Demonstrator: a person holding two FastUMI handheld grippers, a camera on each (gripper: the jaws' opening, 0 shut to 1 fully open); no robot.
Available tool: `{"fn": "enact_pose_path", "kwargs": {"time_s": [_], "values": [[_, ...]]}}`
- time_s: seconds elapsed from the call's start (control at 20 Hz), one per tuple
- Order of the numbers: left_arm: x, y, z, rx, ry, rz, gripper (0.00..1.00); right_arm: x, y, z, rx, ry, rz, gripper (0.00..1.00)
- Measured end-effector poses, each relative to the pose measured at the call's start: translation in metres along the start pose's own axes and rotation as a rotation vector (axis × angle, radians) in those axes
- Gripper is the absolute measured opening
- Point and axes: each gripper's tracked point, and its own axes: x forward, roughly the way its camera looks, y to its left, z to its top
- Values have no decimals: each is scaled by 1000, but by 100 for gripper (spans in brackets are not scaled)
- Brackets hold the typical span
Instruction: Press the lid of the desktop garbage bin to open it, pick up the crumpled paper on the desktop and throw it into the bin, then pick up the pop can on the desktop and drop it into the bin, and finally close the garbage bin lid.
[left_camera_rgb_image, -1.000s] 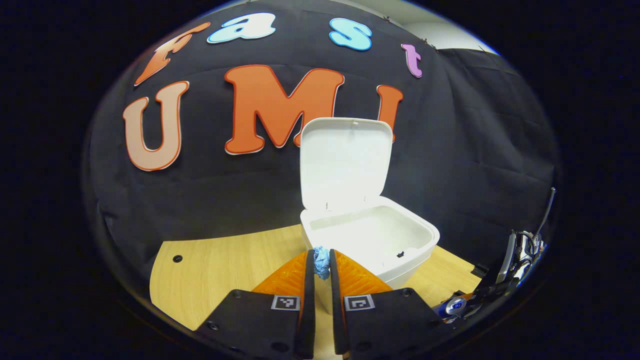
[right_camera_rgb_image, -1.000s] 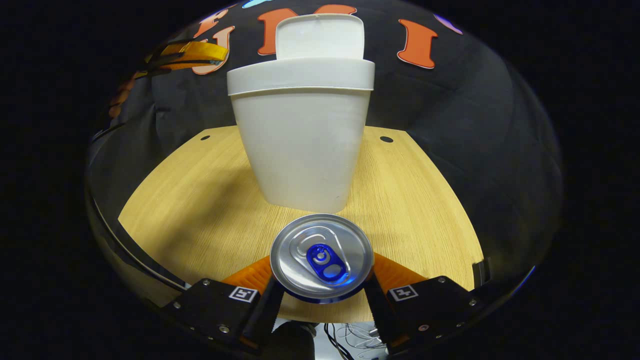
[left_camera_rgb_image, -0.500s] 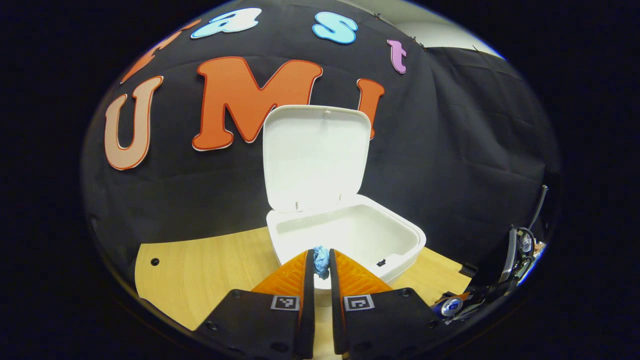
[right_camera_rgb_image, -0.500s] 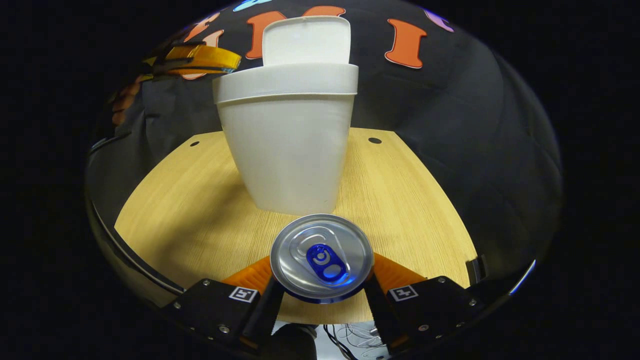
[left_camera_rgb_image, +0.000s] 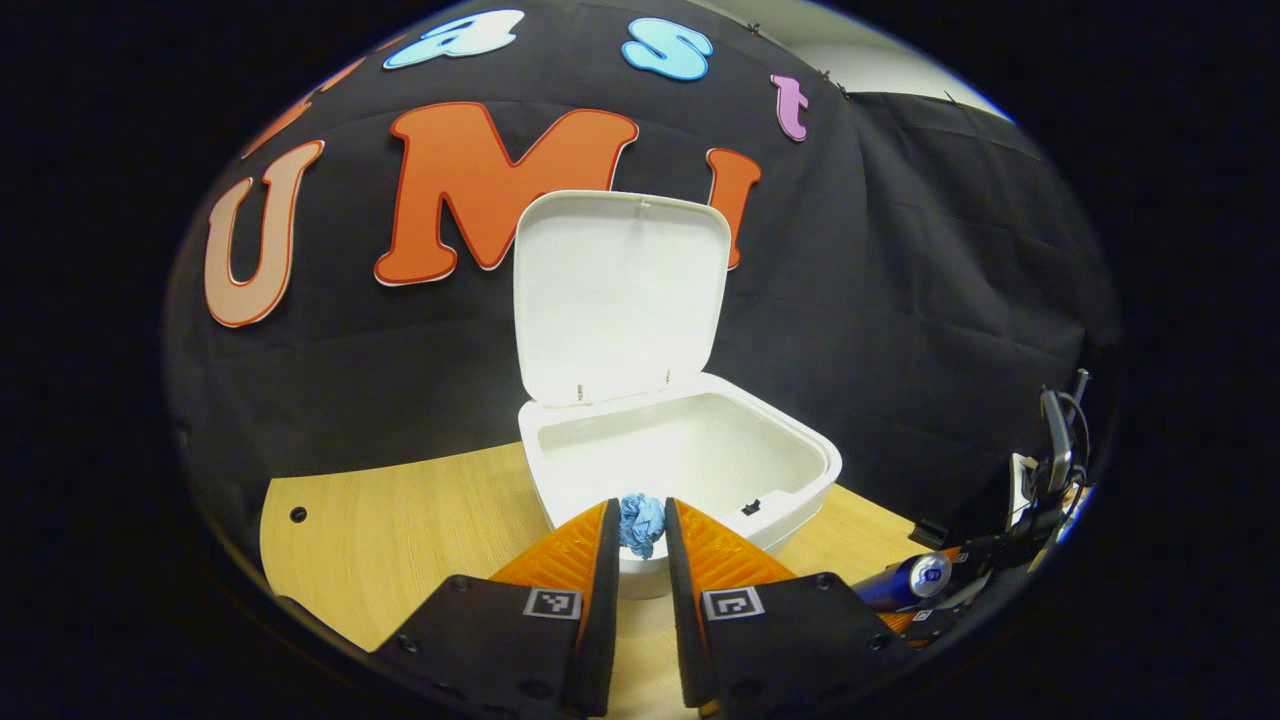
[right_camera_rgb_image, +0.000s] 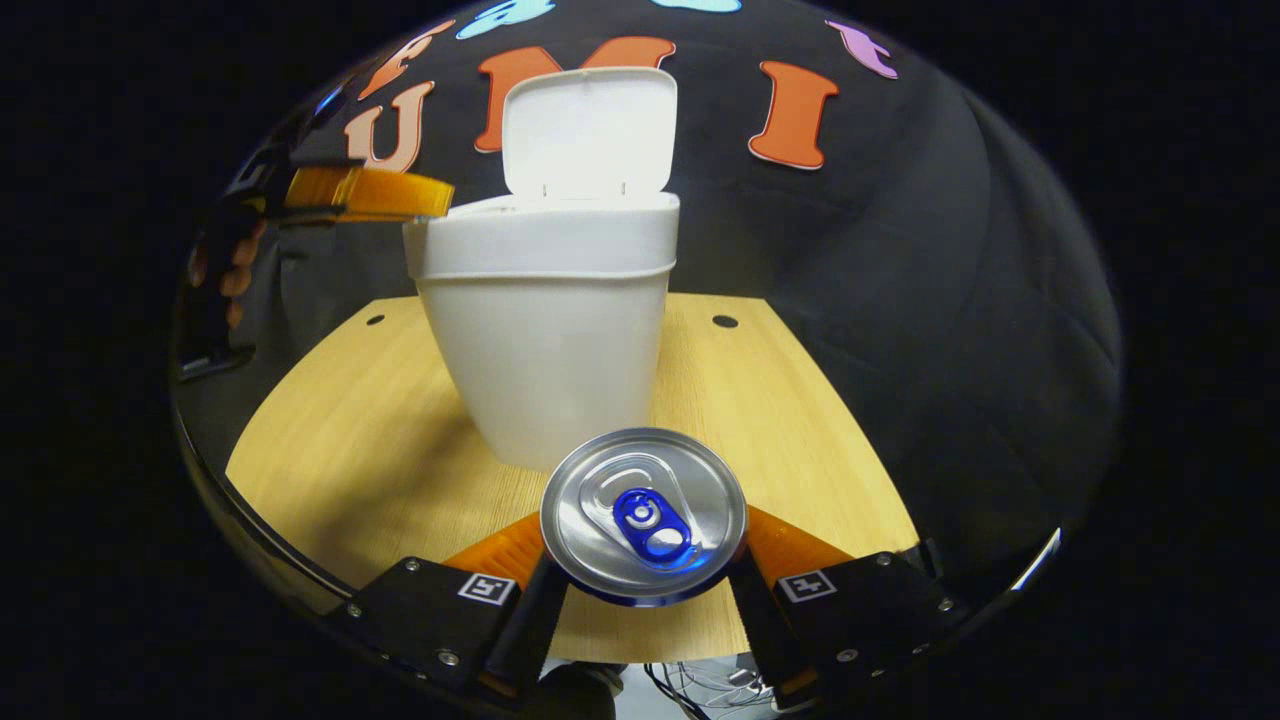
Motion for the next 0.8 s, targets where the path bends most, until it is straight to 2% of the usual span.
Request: {"fn": "enact_pose_path", "kwargs": {"time_s": [0.1,0.25,0.5,0.55,0.65,0.75,0.8], "values": [[-4,0,4,-1,-14,-6,37,-5,-5,27,0,-52,-6,81],[-8,0,3,0,-23,-5,58,-16,-10,65,-7,-129,-8,81],[-13,8,5,8,-37,26,63,-37,-12,127,-42,-249,23,80],[-17,13,5,11,-40,41,71,-39,-11,138,-57,-267,33,80],[-24,18,3,8,-44,61,76,-46,-11,149,-72,-296,49,80],[-29,26,1,2,-47,85,76,-45,-7,168,-76,-324,62,80],[-32,32,0,-2,-47,105,78,-40,0,182,-77,-340,71,75]]}}
